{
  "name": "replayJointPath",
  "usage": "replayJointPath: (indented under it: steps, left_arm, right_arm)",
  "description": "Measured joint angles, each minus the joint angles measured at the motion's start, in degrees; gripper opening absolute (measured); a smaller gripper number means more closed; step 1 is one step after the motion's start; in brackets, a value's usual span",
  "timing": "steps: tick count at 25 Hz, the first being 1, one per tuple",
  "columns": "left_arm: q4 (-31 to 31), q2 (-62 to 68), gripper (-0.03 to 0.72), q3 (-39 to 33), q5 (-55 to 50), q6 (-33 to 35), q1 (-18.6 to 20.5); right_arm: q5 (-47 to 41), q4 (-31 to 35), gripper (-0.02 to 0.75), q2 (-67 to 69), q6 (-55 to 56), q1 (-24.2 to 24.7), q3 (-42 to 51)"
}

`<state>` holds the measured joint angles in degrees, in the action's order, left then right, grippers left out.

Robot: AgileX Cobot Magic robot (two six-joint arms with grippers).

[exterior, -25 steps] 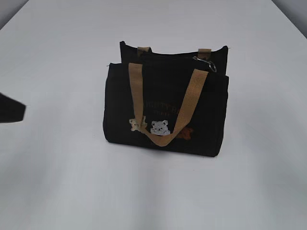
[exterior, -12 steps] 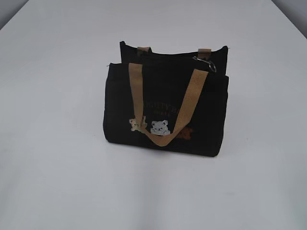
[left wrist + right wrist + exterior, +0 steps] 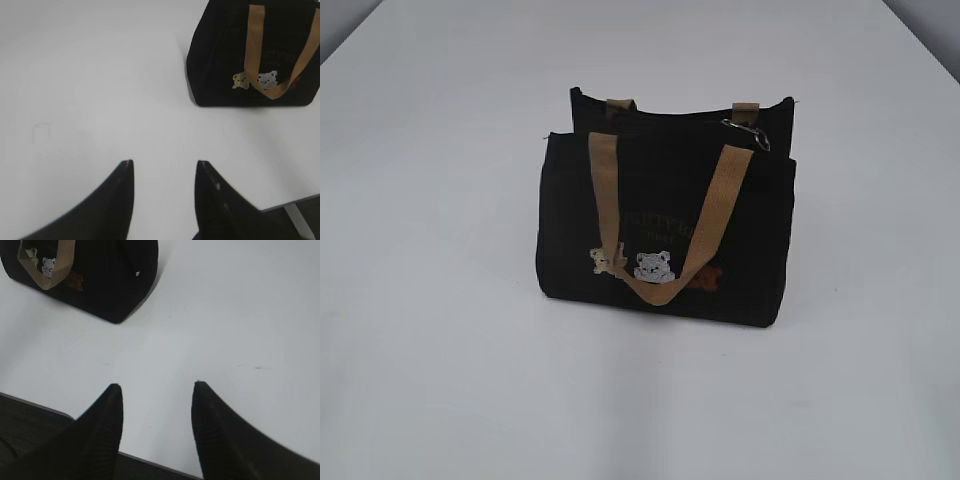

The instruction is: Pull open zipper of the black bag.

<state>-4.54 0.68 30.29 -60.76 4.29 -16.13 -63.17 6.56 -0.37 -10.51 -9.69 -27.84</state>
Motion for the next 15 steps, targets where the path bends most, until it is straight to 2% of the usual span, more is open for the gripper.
replayJointPath:
  steps: [15]
  left_arm:
    - [0.11, -1.12, 0.308, 0.00, -0.09, 0.05, 0.00]
  right_arm:
    - [0.14, -0.12, 0.347, 0.00, 1.50, 0.00, 0.00]
